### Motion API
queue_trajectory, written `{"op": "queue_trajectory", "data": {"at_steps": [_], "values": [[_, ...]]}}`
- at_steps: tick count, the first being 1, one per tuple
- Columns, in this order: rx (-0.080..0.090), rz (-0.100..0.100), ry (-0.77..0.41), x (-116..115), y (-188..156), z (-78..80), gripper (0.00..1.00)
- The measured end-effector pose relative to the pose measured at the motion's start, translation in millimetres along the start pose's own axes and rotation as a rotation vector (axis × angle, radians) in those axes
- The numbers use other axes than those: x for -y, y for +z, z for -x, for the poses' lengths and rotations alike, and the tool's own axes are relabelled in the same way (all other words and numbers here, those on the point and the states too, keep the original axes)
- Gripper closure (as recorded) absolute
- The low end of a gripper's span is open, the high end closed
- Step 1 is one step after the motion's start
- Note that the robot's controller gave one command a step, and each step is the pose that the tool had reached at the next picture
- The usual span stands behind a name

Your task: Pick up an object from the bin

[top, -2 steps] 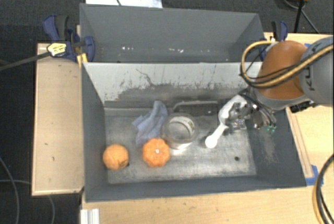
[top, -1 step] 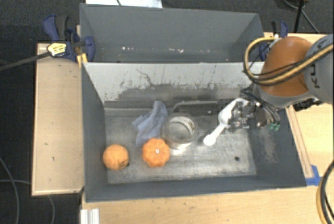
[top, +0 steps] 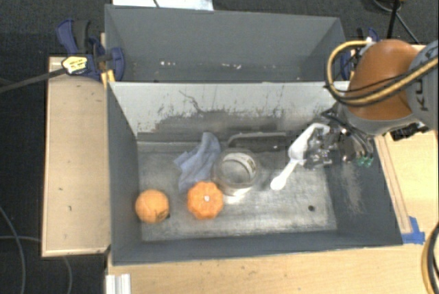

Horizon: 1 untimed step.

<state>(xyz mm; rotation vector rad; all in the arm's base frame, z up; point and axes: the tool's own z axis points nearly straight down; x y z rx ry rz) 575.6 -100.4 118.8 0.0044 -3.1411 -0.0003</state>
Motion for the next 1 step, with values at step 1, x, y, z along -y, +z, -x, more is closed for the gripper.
{"op": "queue_trajectory", "data": {"at_steps": [1], "values": [[-0.001,0.0,-0.001,-0.2,-21.7,-0.2,1.0]]}}
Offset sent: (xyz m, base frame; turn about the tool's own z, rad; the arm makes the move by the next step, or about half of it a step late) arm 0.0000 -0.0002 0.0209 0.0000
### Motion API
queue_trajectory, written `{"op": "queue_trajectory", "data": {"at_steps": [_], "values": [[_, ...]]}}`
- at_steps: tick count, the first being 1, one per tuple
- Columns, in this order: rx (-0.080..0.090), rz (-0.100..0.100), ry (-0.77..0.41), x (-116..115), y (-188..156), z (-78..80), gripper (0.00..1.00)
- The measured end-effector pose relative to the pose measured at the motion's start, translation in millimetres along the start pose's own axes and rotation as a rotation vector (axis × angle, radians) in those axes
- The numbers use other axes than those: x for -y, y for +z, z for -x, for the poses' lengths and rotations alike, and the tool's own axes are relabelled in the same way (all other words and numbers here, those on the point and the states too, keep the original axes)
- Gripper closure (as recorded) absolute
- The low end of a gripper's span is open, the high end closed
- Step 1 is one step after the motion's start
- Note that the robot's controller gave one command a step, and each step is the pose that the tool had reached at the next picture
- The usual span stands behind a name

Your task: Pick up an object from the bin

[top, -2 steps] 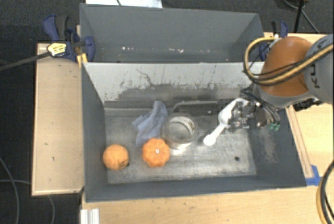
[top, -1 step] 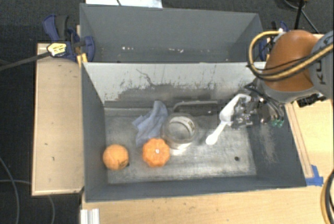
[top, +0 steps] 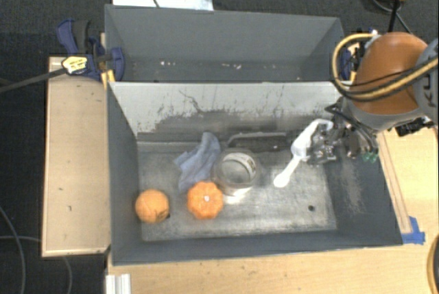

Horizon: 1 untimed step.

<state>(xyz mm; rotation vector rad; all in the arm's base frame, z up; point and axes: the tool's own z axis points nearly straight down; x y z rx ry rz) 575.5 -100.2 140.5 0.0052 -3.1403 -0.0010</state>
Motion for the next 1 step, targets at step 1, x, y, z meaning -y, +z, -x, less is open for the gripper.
{"op": "queue_trajectory", "data": {"at_steps": [1], "values": [[0.0,0.0,0.0,-0.1,-22.8,-0.4,1.0]]}}
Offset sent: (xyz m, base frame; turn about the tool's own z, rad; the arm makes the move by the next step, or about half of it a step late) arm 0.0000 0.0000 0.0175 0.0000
